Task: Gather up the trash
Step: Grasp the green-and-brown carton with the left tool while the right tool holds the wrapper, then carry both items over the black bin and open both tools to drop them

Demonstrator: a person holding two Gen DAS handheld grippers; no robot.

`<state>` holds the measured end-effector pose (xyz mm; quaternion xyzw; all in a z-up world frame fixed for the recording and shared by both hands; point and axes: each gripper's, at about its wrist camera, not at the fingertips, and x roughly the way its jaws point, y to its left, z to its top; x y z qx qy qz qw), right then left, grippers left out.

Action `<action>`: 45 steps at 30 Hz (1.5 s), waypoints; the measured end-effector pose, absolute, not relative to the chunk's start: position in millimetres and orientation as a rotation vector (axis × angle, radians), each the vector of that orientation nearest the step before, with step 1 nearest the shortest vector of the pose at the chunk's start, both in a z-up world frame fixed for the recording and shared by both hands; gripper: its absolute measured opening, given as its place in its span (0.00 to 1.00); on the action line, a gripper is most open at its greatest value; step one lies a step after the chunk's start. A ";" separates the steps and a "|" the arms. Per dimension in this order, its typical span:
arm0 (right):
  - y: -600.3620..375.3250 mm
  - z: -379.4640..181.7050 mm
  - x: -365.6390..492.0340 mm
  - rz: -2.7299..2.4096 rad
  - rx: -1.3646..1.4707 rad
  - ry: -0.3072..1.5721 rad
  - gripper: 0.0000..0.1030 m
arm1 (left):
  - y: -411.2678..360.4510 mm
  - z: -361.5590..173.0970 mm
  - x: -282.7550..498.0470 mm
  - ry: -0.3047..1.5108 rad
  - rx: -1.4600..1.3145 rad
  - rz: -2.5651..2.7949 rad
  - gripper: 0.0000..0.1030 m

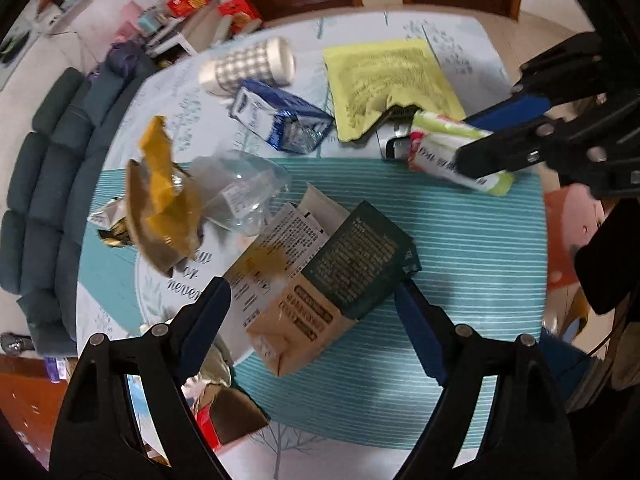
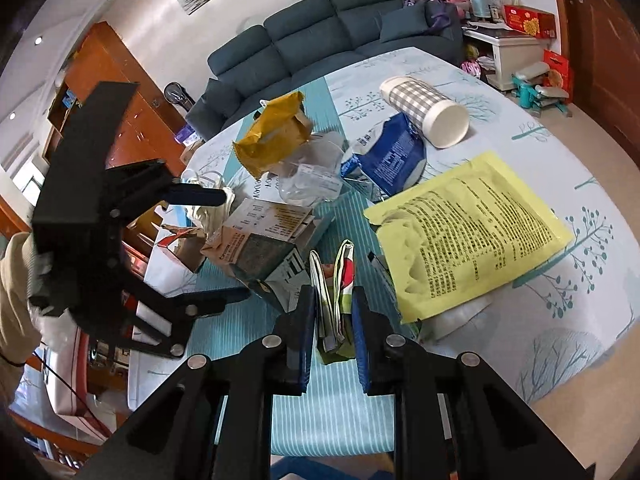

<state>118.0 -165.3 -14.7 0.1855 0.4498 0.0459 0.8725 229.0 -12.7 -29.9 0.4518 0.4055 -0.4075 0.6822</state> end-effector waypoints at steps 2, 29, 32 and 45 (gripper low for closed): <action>-167.4 -16.5 114.5 0.092 0.388 0.944 0.17 | -17.1 -37.5 236.4 0.927 1.035 -0.901 0.80; -176.8 0.1 32.3 0.145 0.492 0.908 0.17 | 13.9 -32.0 184.4 1.193 0.690 -0.654 0.36; -178.0 -6.8 20.9 0.148 0.518 0.925 0.17 | 17.3 -30.9 180.6 1.222 0.641 -0.627 0.36; -200.5 -31.4 -22.5 0.080 0.620 0.975 0.17 | -8.2 -20.4 126.5 1.294 0.512 -0.738 0.35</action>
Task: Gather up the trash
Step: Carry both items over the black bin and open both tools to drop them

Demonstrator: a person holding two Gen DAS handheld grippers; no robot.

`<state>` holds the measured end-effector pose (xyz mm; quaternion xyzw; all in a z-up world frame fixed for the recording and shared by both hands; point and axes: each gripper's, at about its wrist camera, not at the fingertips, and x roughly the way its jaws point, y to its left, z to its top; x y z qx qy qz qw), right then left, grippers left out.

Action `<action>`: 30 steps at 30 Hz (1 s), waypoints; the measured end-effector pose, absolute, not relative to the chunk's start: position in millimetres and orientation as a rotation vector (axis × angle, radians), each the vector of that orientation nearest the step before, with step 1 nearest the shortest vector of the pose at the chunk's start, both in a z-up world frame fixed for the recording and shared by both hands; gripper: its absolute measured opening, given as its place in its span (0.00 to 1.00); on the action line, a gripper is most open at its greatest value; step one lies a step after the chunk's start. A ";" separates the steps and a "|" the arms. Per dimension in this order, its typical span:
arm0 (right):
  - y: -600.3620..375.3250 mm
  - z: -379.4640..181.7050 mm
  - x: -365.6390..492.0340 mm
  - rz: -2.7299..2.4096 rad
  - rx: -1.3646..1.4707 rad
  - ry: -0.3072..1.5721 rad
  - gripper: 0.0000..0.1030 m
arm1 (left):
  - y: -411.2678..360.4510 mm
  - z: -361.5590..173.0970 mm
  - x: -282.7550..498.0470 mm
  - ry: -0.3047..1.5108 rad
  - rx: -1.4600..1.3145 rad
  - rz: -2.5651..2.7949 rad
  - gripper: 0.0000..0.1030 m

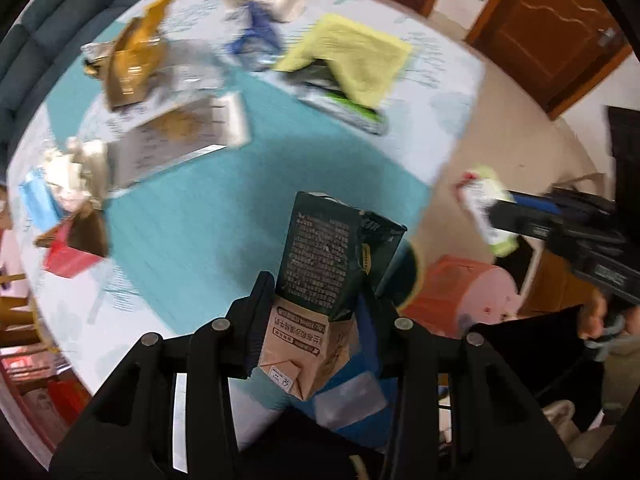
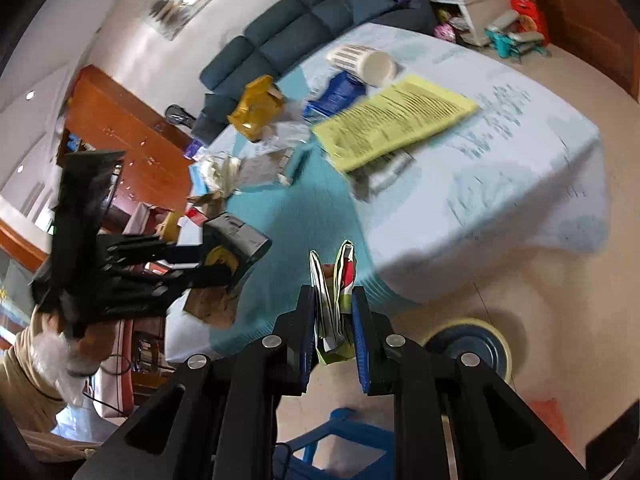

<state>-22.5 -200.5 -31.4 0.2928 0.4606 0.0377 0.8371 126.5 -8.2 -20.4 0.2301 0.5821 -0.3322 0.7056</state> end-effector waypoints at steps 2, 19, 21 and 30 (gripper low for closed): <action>-206.2 -41.9 -29.4 0.055 0.636 0.999 0.17 | -20.2 -24.6 102.0 1.293 0.520 -0.784 0.35; -236.7 -251.6 -63.3 -0.225 0.723 1.257 0.17 | -112.5 -192.6 5.9 1.301 0.595 -0.743 0.35; -238.3 -270.3 -64.2 -0.239 0.712 1.273 0.17 | -120.0 -213.5 2.9 1.281 0.621 -0.713 0.35; -264.7 -332.4 -72.3 -0.322 0.829 1.327 0.17 | -153.7 -259.0 -23.7 1.224 0.720 -0.774 0.35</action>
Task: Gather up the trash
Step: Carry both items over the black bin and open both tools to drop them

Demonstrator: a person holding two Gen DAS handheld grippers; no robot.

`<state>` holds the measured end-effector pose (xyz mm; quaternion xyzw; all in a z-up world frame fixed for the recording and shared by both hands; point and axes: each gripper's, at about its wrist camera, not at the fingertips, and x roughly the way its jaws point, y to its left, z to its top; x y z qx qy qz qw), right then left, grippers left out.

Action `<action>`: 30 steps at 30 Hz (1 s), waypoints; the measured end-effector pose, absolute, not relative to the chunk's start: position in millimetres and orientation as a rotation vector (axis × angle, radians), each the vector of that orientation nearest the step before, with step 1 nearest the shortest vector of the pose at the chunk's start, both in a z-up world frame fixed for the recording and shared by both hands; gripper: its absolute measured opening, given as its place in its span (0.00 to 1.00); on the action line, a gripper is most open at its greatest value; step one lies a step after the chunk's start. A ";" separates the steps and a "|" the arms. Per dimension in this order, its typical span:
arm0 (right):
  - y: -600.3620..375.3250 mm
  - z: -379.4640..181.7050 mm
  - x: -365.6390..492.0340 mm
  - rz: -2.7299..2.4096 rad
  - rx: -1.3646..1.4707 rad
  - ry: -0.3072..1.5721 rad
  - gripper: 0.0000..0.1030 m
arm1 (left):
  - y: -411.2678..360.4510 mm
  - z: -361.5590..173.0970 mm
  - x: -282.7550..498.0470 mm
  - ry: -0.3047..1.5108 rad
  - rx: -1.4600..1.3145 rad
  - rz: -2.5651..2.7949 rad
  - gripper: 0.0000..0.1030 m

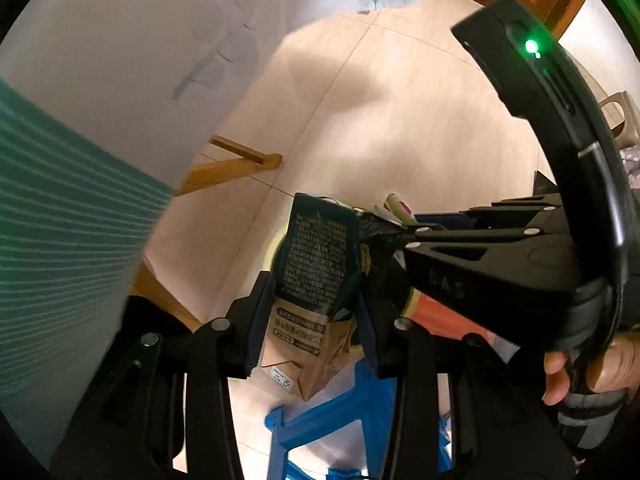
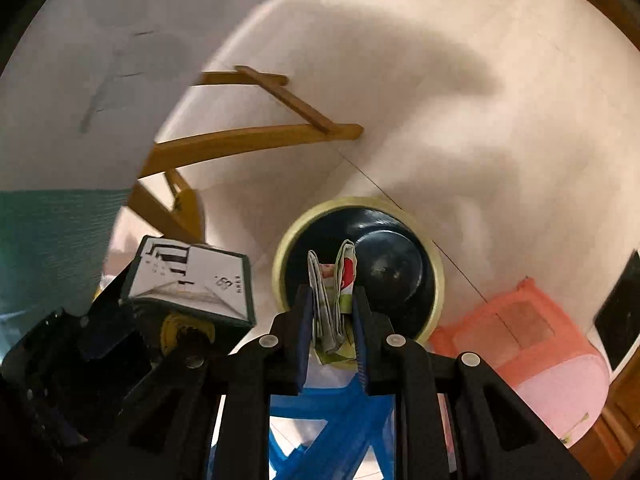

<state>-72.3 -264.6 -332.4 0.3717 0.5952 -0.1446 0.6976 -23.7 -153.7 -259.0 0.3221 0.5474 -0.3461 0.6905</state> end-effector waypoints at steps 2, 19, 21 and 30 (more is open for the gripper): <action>-267.5 -340.2 -74.6 -0.318 0.856 1.338 0.18 | -157.9 -263.3 -23.8 1.237 0.719 -0.772 0.35; -272.1 -356.5 -74.6 -0.298 0.951 1.371 0.58 | -148.7 -265.9 -0.7 1.324 0.689 -0.730 0.78; -271.1 -355.2 -74.3 -0.294 0.945 1.375 0.58 | -148.8 -265.1 -1.3 1.319 0.691 -0.729 0.78; -265.0 -333.8 -76.4 -0.282 0.910 1.371 0.58 | -142.3 -245.6 -0.3 1.310 0.674 -0.719 0.78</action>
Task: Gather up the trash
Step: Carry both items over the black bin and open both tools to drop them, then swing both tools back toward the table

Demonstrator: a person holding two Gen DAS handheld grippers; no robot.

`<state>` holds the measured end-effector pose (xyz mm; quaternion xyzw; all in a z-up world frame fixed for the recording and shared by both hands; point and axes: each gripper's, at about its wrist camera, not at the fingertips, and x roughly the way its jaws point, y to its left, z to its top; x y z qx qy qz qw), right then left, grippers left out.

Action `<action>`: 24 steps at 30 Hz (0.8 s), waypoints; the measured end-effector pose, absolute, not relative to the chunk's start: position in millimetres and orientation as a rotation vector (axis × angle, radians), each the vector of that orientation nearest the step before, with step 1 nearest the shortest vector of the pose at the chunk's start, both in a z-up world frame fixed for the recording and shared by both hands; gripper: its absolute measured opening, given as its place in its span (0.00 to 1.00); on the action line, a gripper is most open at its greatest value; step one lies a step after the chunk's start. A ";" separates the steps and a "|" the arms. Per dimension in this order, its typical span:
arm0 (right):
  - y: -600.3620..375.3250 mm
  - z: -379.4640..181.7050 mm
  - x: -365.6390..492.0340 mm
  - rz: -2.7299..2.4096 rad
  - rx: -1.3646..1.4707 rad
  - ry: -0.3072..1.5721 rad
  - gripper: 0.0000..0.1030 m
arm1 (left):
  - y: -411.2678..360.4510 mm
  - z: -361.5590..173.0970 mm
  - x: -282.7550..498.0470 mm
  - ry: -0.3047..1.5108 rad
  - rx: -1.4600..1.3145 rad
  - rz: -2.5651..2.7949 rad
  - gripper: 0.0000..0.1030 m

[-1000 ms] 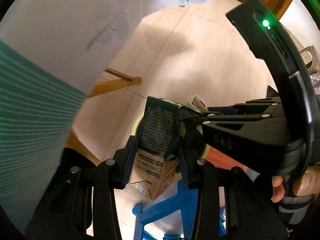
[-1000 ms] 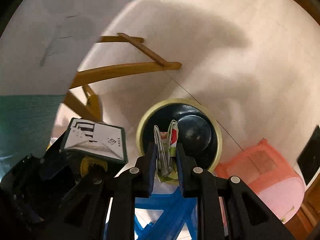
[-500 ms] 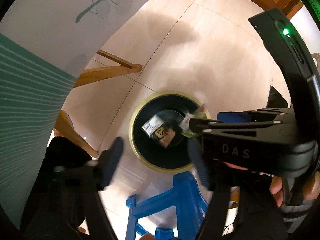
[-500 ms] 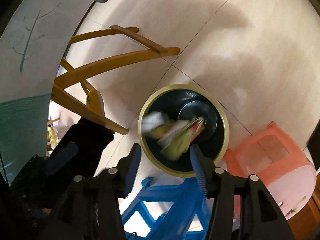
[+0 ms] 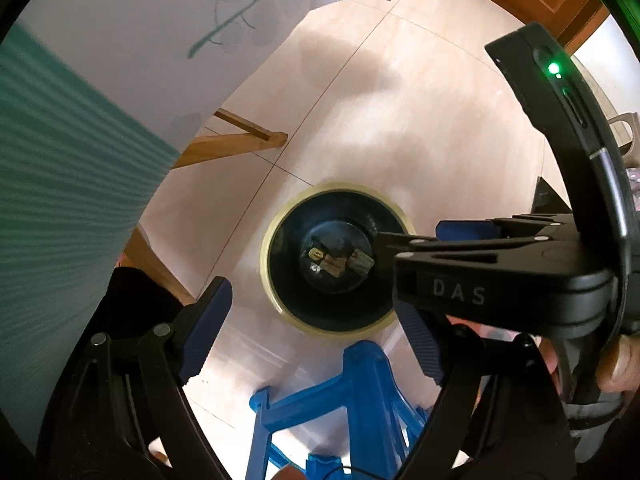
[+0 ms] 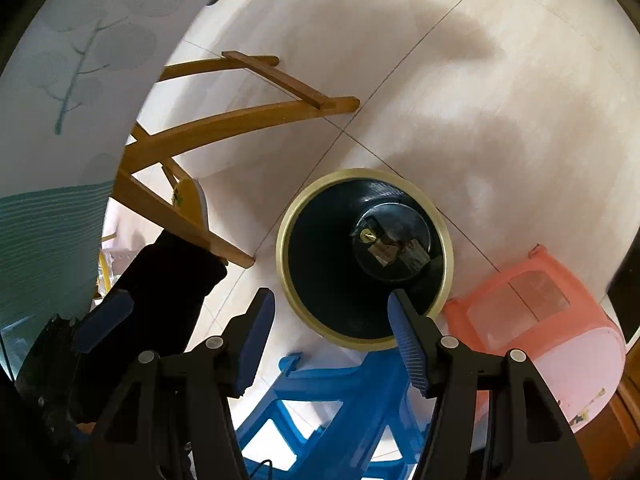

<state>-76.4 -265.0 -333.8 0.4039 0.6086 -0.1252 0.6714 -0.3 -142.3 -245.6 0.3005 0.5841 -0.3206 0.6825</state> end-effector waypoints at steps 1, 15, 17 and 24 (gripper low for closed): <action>-262.3 -327.7 -77.1 -0.275 0.902 1.367 0.58 | -139.8 -241.1 -0.6 1.308 0.670 -0.721 0.78; -225.7 -209.6 -98.7 -0.303 0.775 1.312 0.58 | -92.2 -118.1 -22.7 1.187 0.687 -0.964 0.78; -219.2 -179.6 -96.2 -0.302 0.730 1.264 0.58 | -80.8 -98.3 -16.3 1.170 0.659 -0.975 0.78; -178.2 -82.0 -81.0 -0.259 0.533 1.114 0.58 | -14.3 -15.9 37.2 1.079 0.464 -0.898 0.78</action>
